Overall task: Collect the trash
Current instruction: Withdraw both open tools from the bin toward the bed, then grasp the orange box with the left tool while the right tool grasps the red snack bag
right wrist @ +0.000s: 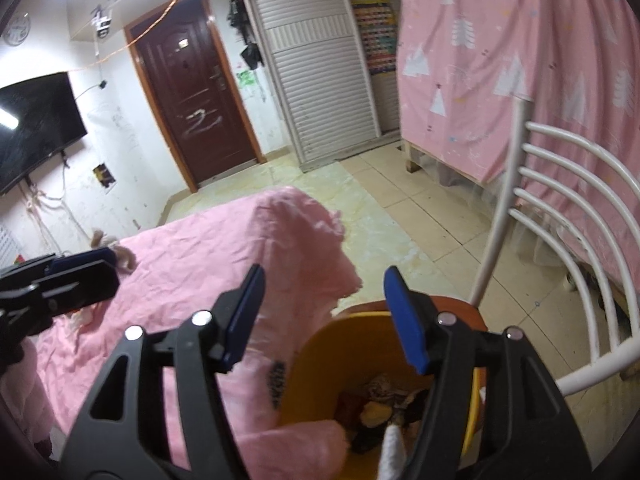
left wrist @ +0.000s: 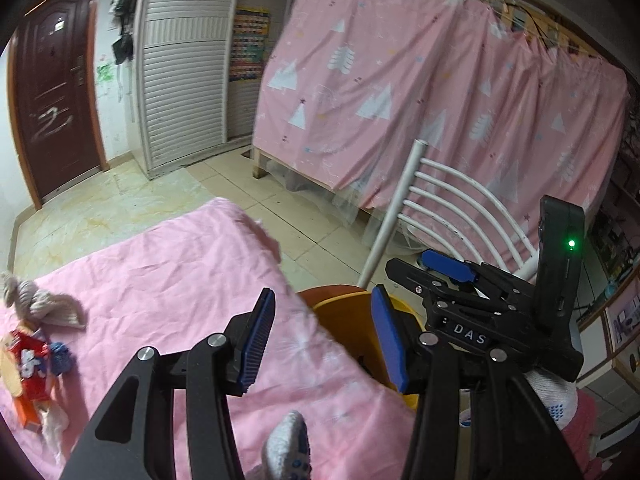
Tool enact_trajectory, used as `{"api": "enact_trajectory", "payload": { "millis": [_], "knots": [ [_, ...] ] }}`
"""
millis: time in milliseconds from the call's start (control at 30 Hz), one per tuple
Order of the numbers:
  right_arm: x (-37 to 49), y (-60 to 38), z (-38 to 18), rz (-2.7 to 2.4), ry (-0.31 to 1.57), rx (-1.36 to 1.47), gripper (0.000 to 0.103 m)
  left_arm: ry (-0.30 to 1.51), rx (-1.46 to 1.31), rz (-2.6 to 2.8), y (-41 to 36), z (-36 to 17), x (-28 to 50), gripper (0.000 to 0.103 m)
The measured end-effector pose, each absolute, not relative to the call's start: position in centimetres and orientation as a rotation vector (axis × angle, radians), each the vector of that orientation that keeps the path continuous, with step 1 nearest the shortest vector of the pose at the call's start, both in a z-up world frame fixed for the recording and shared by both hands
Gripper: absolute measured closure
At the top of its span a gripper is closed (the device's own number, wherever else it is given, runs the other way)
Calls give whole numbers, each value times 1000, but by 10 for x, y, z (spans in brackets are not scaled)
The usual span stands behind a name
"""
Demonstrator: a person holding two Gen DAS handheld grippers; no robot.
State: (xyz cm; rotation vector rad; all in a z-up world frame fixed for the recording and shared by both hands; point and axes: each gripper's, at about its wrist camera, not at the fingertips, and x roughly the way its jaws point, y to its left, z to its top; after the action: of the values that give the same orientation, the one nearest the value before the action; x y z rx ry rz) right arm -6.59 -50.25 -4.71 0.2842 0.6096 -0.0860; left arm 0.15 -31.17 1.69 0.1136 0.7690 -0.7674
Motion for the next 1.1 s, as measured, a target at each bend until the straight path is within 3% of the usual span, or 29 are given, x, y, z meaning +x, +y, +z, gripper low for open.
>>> {"api": "enact_trajectory", "payload": {
  "millis": [267,433,1100],
  "knots": [
    [-37,-447,-36,-2,631,215,44,744,68,-687,-252,22,9,62],
    [-20,-415,-33,41,646,181,44,744,49,-607,-210,23,16,49],
    [28,-288,-32,241,700,59,41,770,-27,-313,-67,1,38,44]
  ]
}}
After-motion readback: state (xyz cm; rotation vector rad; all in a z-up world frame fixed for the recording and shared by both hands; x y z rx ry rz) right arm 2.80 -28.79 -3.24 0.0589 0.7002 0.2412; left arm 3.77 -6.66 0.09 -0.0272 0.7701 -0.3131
